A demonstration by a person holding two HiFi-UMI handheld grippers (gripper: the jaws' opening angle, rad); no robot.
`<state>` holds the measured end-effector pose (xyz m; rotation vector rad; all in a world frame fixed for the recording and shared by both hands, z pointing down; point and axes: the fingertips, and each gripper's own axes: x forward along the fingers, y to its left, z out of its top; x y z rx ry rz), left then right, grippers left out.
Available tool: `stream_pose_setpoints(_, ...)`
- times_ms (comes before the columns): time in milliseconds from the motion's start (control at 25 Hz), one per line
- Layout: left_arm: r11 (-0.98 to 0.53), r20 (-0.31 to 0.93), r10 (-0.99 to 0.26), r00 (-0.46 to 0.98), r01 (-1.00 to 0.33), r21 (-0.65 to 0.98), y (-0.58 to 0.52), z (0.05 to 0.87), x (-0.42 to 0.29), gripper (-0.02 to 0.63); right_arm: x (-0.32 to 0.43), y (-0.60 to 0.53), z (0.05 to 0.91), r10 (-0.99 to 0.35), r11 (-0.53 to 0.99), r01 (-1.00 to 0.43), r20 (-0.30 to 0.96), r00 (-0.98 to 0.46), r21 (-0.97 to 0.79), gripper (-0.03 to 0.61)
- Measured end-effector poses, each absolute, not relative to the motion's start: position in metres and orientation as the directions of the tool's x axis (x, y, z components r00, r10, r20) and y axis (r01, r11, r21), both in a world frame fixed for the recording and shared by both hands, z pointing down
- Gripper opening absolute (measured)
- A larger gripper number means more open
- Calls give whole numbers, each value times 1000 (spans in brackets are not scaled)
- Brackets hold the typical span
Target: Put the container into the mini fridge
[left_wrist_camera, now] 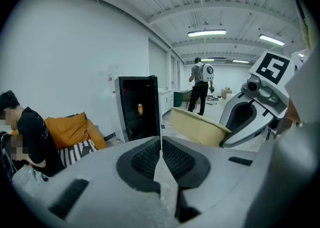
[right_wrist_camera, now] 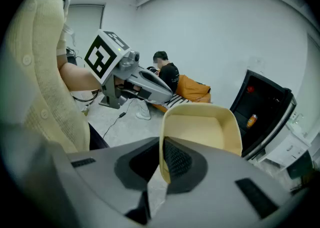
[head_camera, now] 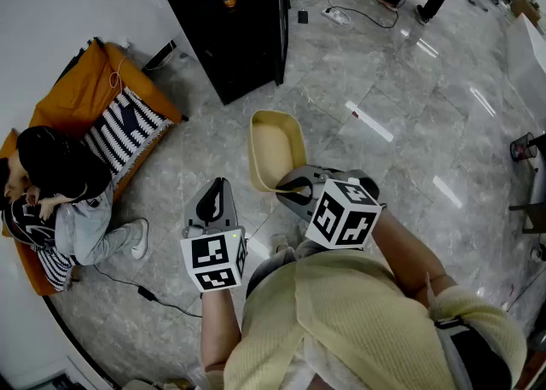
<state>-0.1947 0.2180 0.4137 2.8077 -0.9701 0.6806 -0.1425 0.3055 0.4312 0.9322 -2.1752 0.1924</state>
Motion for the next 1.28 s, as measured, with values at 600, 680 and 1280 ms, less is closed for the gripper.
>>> stream_pose_setpoints(600,-784,457,-568,685,-619,-47,226,422,-154,35,-107,308,444,-535,747,-654,692,-486,118,34)
stream_pose_setpoints(680,-784,457,-565,687,-619,-40,226,422,-143,35,-100,308,446,-526,757,-643,692,-494,116,34)
stream_pose_setpoints(1280,-753,457,-571,682,-657,41,201,428,-130,35,-96,284,455,-465,815,-571,703,-538,103,34)
